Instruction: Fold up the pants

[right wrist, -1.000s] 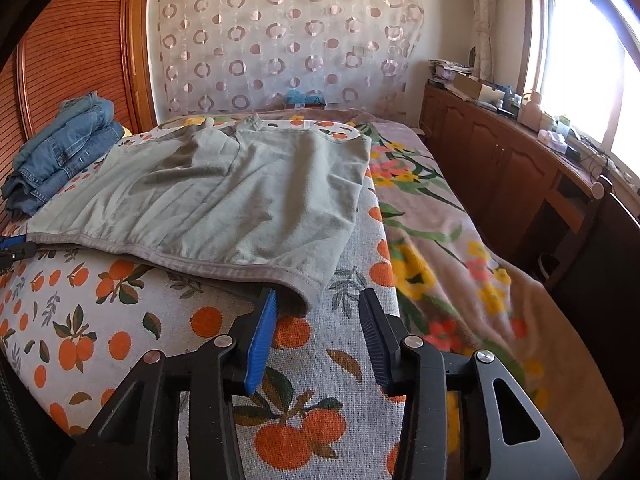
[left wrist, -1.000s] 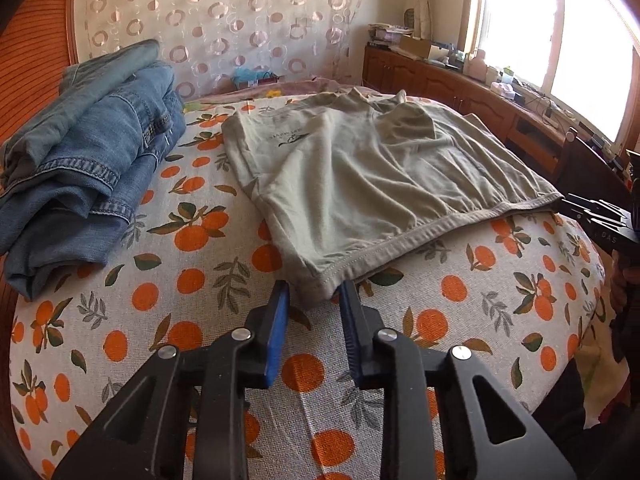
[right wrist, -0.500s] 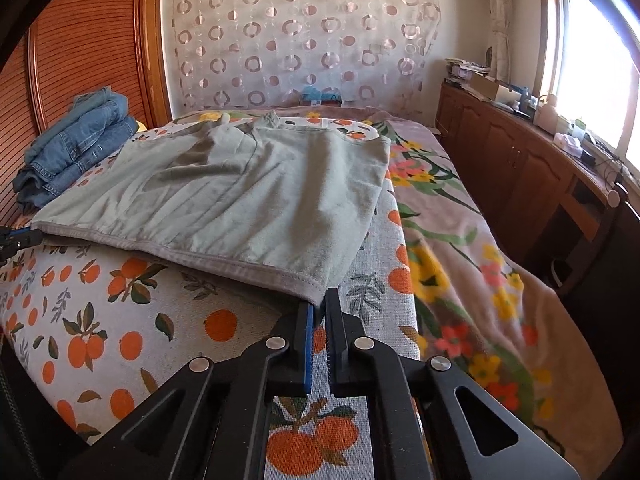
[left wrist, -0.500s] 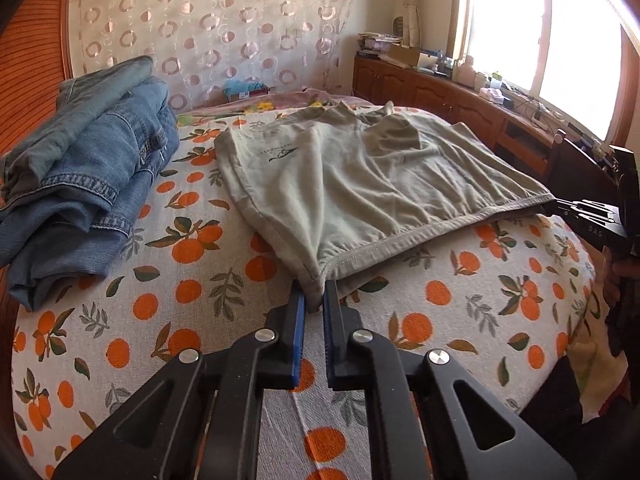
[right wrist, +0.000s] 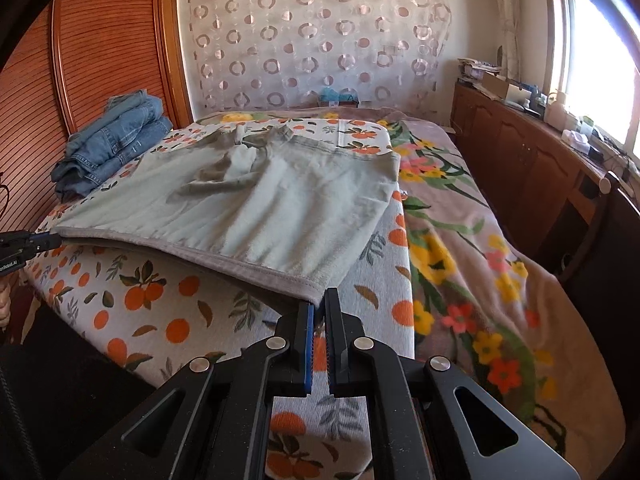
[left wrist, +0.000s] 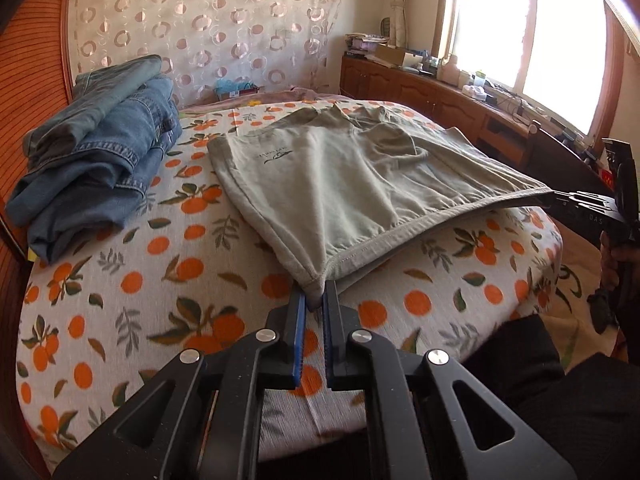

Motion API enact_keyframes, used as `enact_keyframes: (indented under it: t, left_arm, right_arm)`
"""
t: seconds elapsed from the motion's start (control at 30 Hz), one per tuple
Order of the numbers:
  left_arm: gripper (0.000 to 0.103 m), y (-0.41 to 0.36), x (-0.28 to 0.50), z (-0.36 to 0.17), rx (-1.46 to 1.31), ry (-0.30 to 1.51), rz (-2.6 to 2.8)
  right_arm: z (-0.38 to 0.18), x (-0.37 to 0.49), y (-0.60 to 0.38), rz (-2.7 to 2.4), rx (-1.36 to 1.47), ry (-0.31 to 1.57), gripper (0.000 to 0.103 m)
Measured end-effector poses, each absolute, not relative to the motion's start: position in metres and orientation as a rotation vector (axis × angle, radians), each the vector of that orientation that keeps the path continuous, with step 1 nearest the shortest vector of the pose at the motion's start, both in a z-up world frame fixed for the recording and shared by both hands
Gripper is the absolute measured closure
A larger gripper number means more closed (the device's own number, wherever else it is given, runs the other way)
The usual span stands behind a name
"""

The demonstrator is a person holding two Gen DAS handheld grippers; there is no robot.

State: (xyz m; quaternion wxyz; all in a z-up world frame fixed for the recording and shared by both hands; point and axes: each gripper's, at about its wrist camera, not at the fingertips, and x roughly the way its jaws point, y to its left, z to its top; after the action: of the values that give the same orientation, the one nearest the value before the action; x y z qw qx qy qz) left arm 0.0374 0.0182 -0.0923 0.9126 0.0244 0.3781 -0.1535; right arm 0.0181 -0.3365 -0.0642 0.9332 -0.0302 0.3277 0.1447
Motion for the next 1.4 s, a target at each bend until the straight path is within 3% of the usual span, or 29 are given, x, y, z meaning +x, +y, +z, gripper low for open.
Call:
enact_keyframes:
  t: [0.87, 0.97, 1.1, 1.33, 1.37, 1.4]
  left_arm:
    - [0.092, 0.019, 0.023, -0.090, 0.023, 0.797, -0.325]
    - [0.081, 0.023, 0.022, -0.085, 0.026, 0.782, -0.307]
    - [0.056, 0.028, 0.022, -0.079, 0.026, 0.763, -0.284]
    - [0.052, 0.030, 0.038, -0.074, 0.032, 0.758, -0.267]
    - [0.049, 0.030, 0.042, -0.074, 0.030, 0.757, -0.268]
    - [0.040, 0.030, 0.045, -0.074, 0.025, 0.754, -0.268]
  right_arm:
    - [-0.065, -0.001, -0.328, 0.287, -0.053, 0.718, 0.099]
    - [-0.066, 0.001, -0.326, 0.282, -0.049, 0.723, 0.099]
    - [-0.065, 0.007, -0.328, 0.278, -0.050, 0.735, 0.098]
    - [-0.062, 0.006, -0.331, 0.283, -0.030, 0.755, 0.097]
    - [-0.059, 0.004, -0.331, 0.284, -0.033, 0.749, 0.096]
    - [-0.057, 0.001, -0.331, 0.283, -0.036, 0.743, 0.095]
